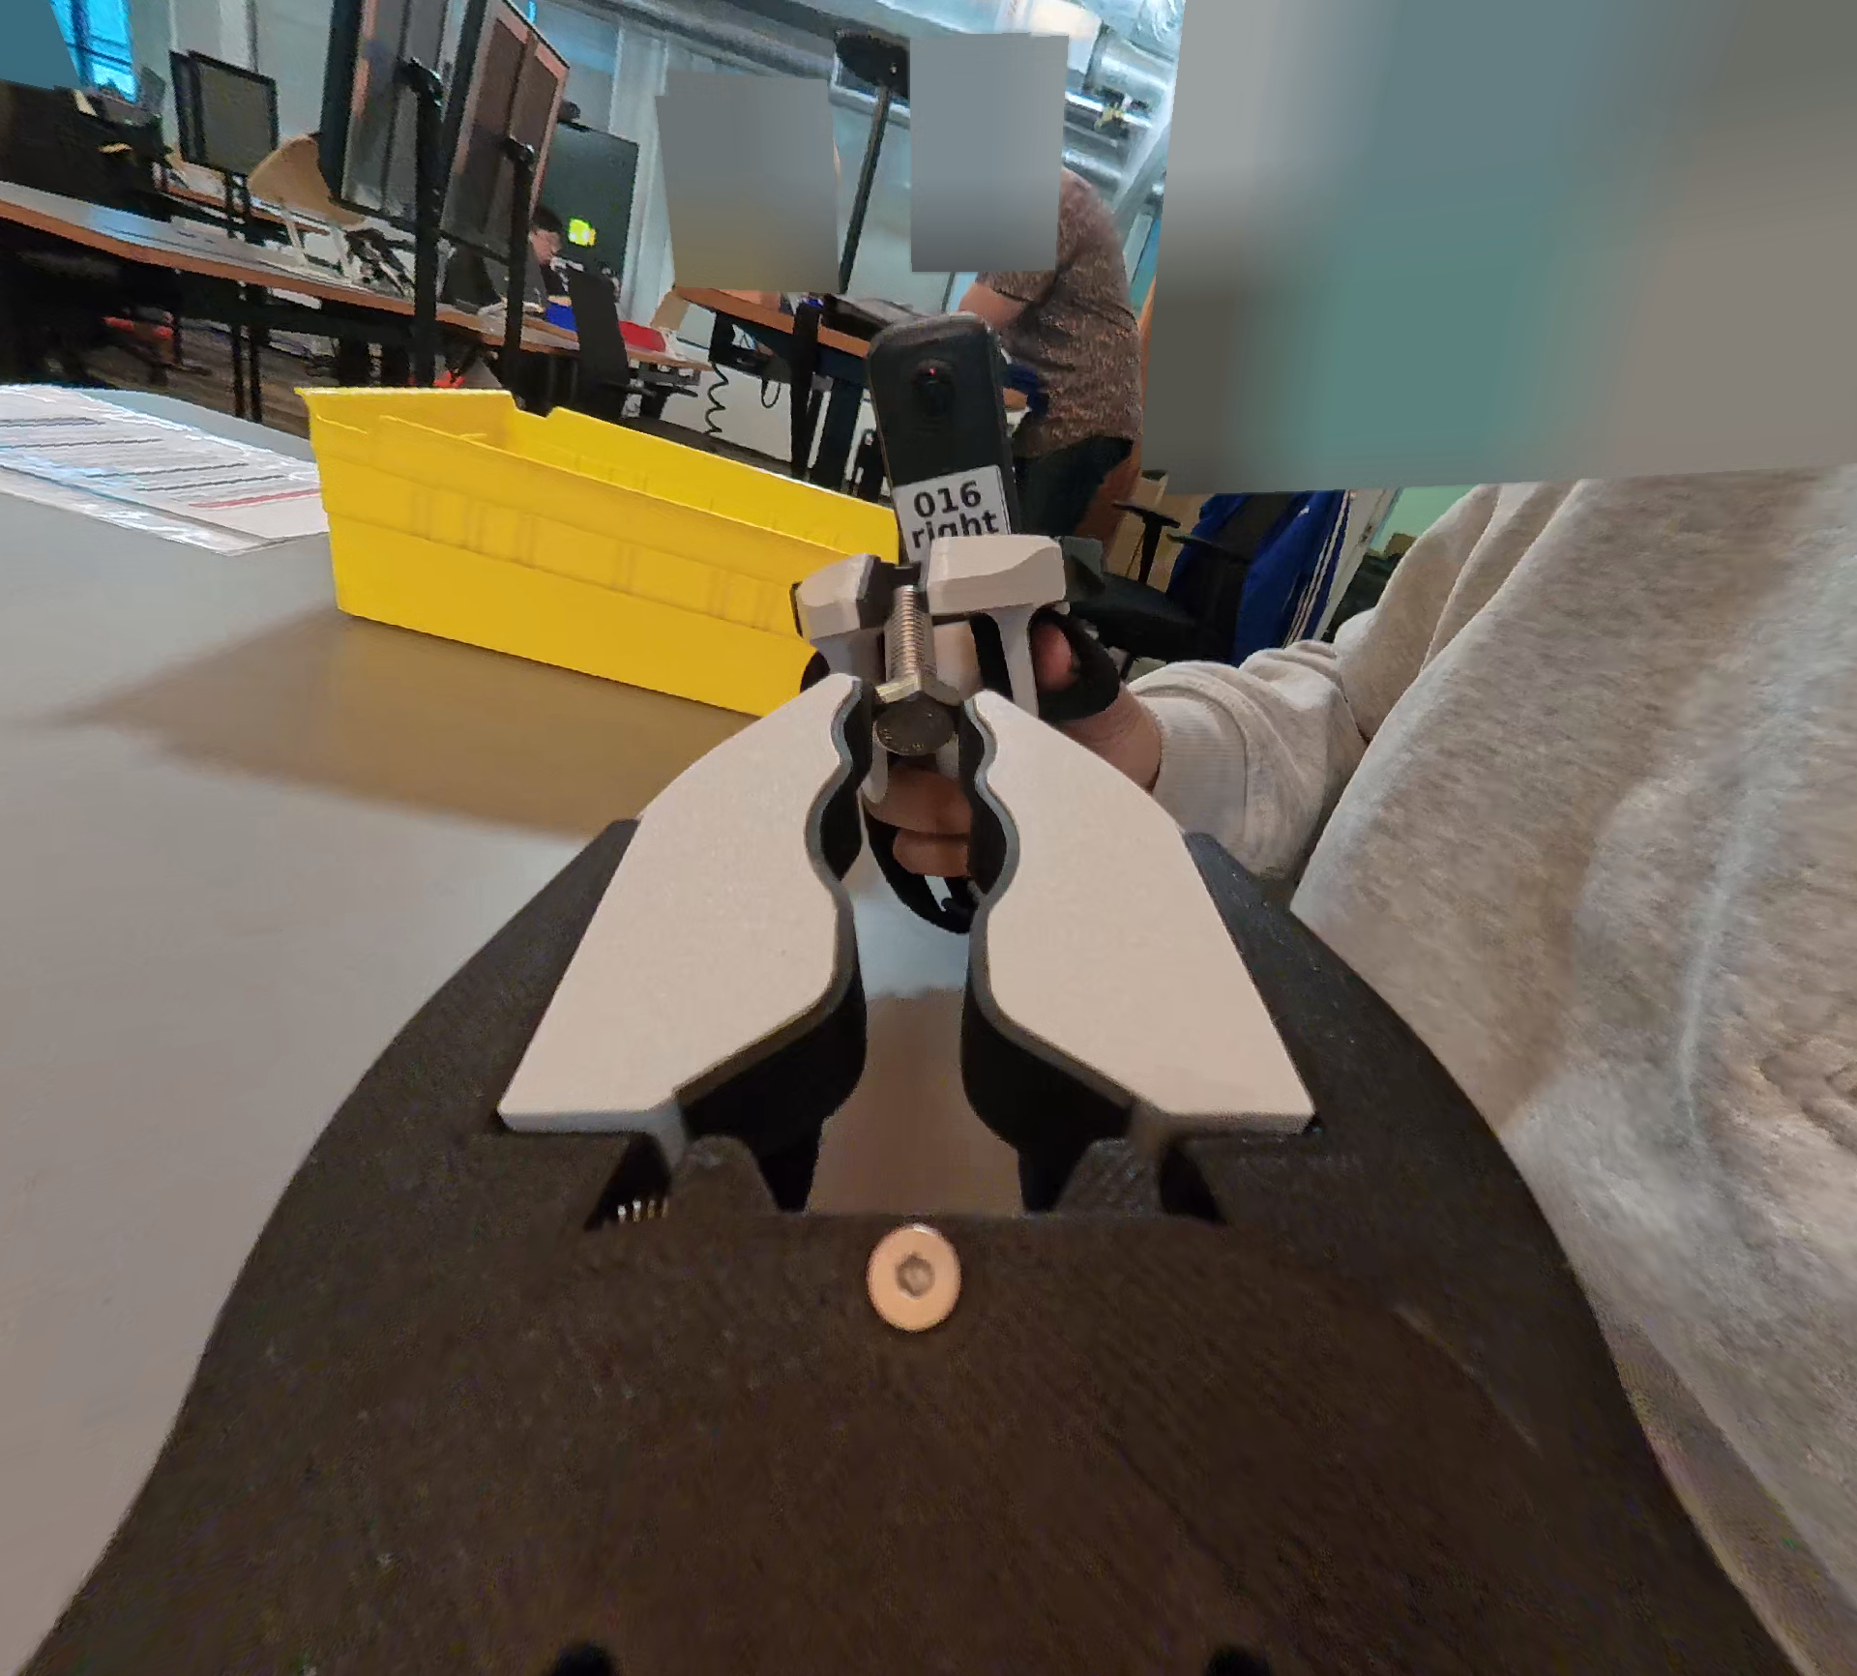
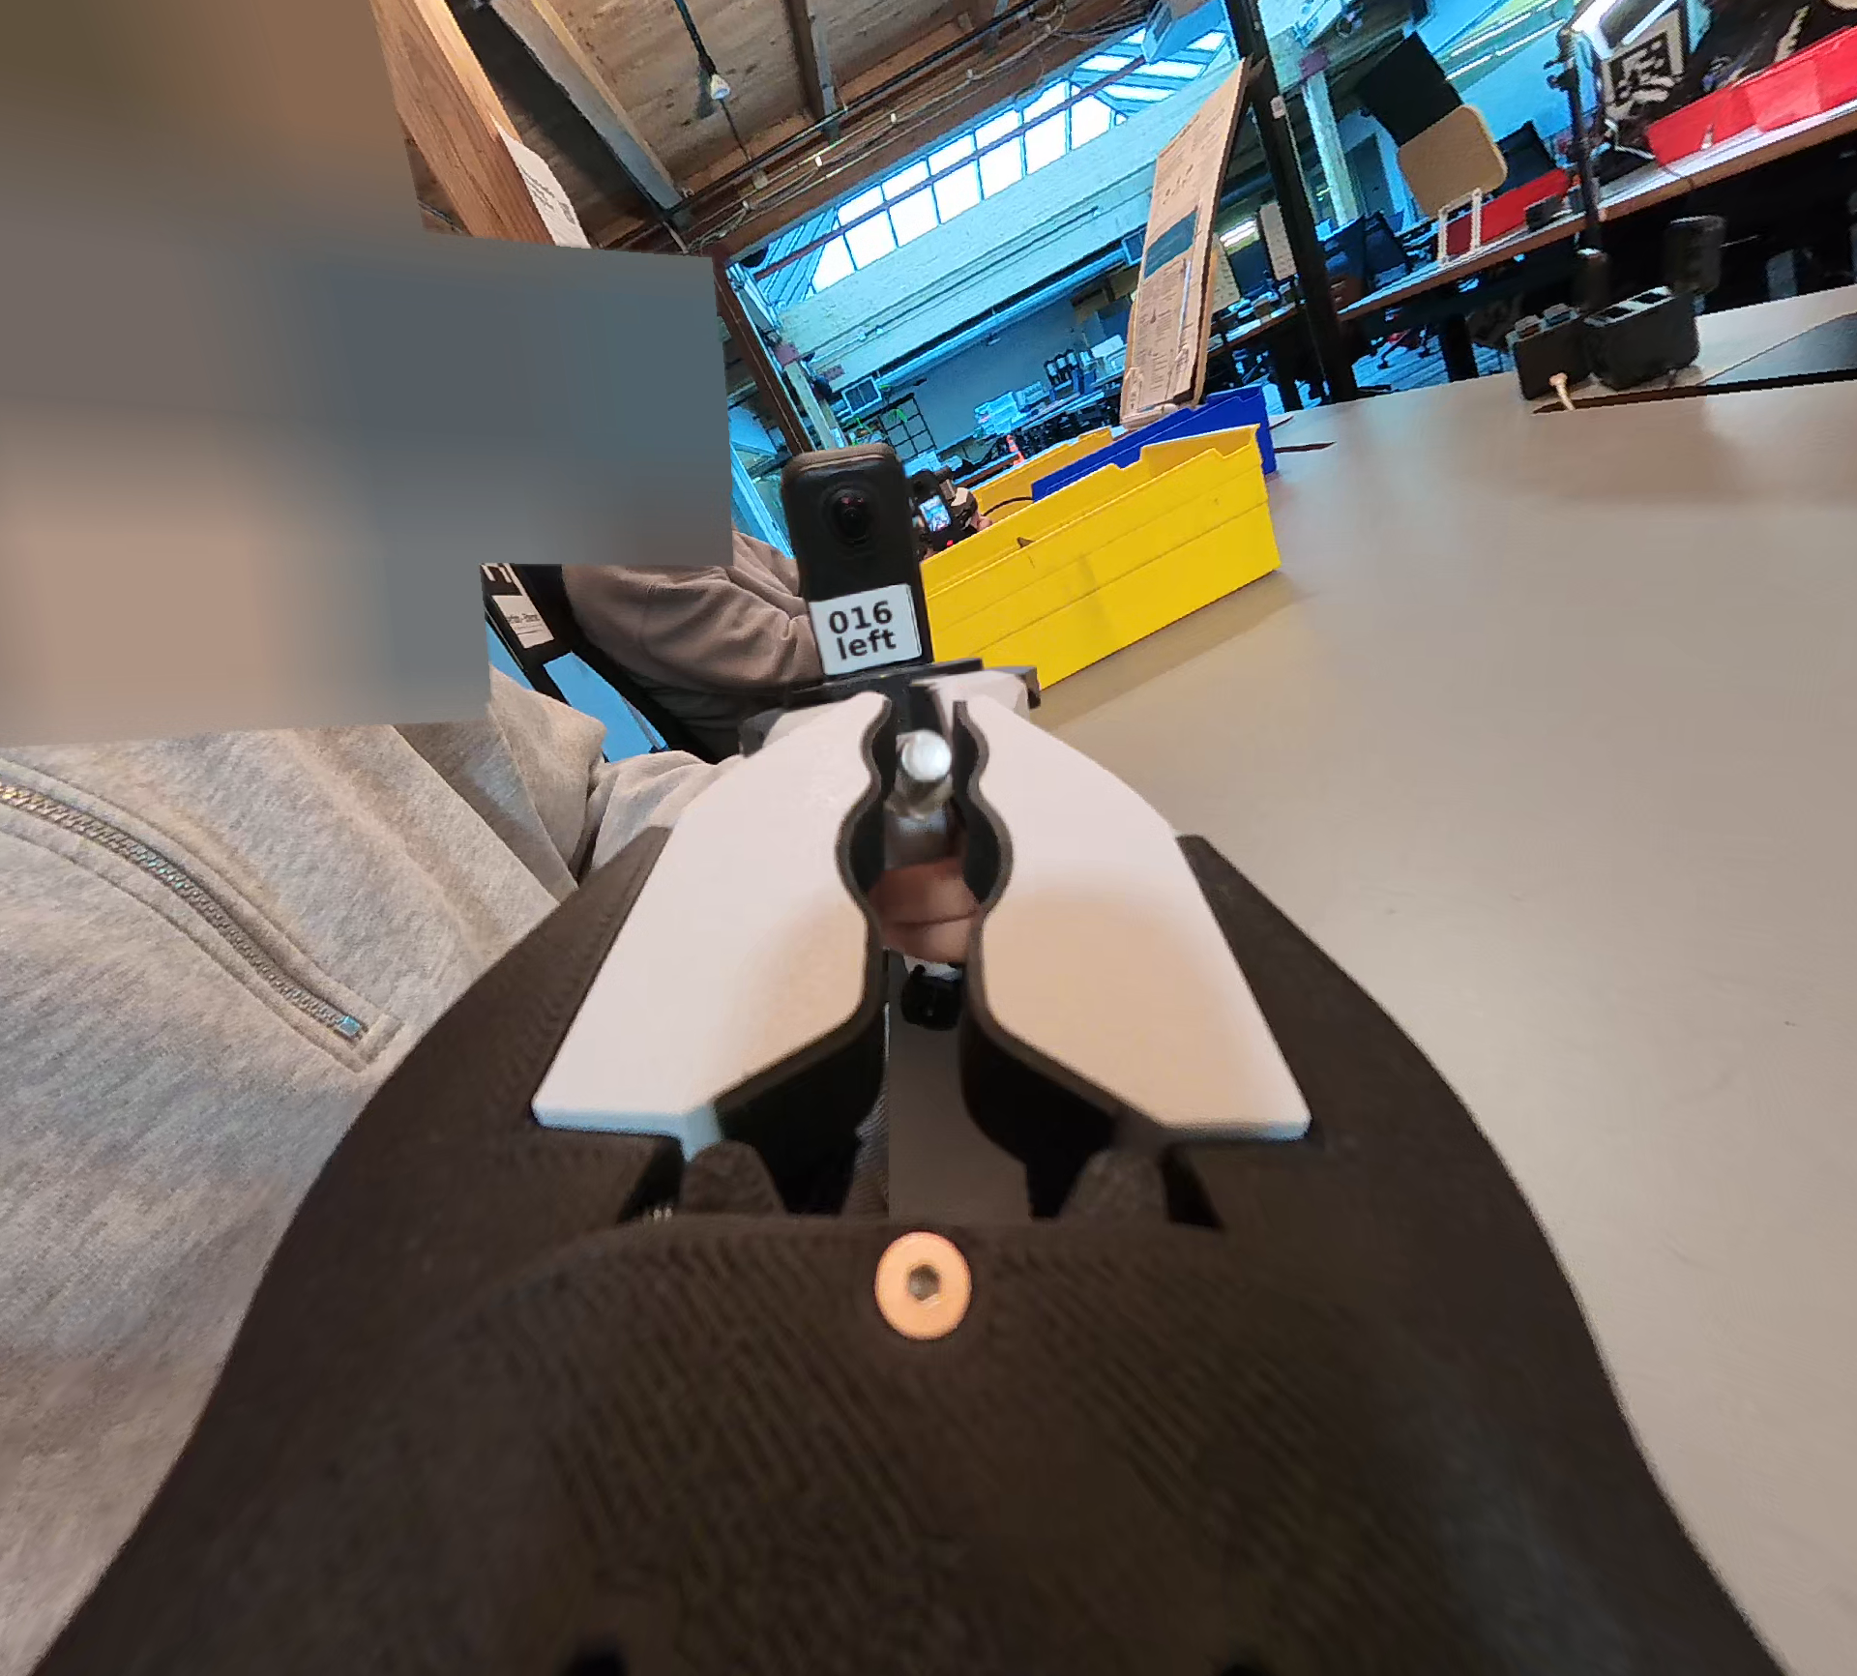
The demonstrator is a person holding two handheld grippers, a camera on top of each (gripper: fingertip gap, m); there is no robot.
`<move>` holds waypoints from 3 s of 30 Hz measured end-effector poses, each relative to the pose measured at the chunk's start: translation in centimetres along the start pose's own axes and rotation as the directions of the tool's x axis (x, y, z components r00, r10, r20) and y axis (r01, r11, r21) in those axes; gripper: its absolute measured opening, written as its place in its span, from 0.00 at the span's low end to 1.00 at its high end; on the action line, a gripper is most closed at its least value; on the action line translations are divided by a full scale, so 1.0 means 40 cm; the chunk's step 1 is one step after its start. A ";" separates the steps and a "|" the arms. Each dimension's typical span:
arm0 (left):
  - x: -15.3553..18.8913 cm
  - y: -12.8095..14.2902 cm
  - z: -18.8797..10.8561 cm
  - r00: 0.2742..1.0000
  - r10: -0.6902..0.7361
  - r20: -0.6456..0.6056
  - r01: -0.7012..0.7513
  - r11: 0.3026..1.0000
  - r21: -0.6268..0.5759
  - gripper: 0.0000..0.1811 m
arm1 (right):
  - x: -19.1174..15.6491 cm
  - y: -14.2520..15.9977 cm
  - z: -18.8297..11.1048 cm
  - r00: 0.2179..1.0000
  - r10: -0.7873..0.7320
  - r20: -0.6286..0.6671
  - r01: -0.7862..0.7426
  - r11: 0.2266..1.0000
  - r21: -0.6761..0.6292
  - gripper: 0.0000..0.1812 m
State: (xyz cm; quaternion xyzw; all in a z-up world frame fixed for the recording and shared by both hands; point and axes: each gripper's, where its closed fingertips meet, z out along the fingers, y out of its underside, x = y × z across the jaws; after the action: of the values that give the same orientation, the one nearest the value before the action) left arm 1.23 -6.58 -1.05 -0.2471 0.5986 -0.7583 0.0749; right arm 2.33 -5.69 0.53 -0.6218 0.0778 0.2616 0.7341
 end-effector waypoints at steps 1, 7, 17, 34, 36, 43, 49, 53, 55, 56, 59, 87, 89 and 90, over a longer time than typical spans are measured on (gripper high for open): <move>0.002 0.002 0.002 1.000 0.014 0.005 -0.014 1.000 -0.005 0.09 | -0.001 -0.001 0.000 1.000 -0.009 -0.001 0.009 1.000 -0.001 0.06; 0.003 0.007 0.002 1.000 0.003 -0.004 -0.003 1.000 -0.018 0.09 | -0.003 -0.001 0.001 0.998 -0.055 -0.021 0.055 0.998 -0.016 0.05; -0.008 0.047 0.009 1.000 -0.025 0.015 0.026 0.994 -0.106 0.15 | 0.006 0.011 -0.002 0.994 -0.093 -0.050 0.089 0.993 -0.072 0.05; -0.003 0.077 0.010 0.998 0.057 0.013 -0.054 0.978 -0.202 0.16 | -0.002 0.042 -0.004 0.987 -0.162 -0.008 0.158 0.969 -0.192 0.05; -0.004 0.079 0.010 0.998 0.057 0.016 -0.052 0.977 -0.208 0.16 | -0.003 0.048 -0.002 0.985 -0.174 -0.005 0.169 0.964 -0.207 0.05; -0.002 0.083 0.010 0.997 0.071 0.012 -0.067 0.972 -0.223 0.12 | -0.006 0.061 0.000 0.975 -0.223 -0.006 0.214 0.945 -0.247 0.05; 0.003 0.087 0.012 0.997 0.081 0.005 -0.077 0.969 -0.235 0.09 | -0.005 0.062 -0.001 0.977 -0.211 -0.012 0.202 0.949 -0.243 0.05; 0.007 0.090 0.014 0.996 0.088 0.001 -0.085 0.966 -0.243 0.10 | -0.008 0.064 0.001 0.978 -0.208 -0.008 0.200 0.950 -0.241 0.05; 0.009 0.091 0.014 0.995 0.096 0.000 -0.093 0.965 -0.246 0.10 | -0.010 0.064 0.002 0.978 -0.207 -0.006 0.200 0.950 -0.240 0.05; 0.009 0.092 0.015 0.995 0.096 -0.001 -0.093 0.964 -0.247 0.10 | -0.011 0.064 0.002 0.978 -0.208 -0.005 0.201 0.950 -0.240 0.05; 0.010 0.094 0.016 0.996 0.085 -0.004 -0.083 0.964 -0.252 0.10 | -0.012 0.065 0.004 0.978 -0.207 -0.005 0.200 0.950 -0.238 0.05; 0.008 0.096 0.017 0.992 0.124 0.004 -0.119 0.957 -0.264 0.10 | -0.013 0.060 0.004 0.978 -0.206 -0.011 0.199 0.954 -0.223 0.05; 0.006 0.092 0.017 0.989 0.149 0.010 -0.141 0.957 -0.254 0.10 | -0.015 0.055 0.005 0.981 -0.196 -0.005 0.191 0.960 -0.203 0.05; 0.004 0.089 0.017 0.988 0.157 0.016 -0.148 0.958 -0.247 0.10 | -0.014 0.052 0.004 0.981 -0.193 -0.005 0.189 0.963 -0.192 0.05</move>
State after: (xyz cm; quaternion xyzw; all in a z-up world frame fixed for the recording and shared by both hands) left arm 0.76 -8.20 -4.25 -0.2211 0.7035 -0.6660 0.1125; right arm 0.81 -5.51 -0.98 -0.6968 0.0006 0.1886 0.6920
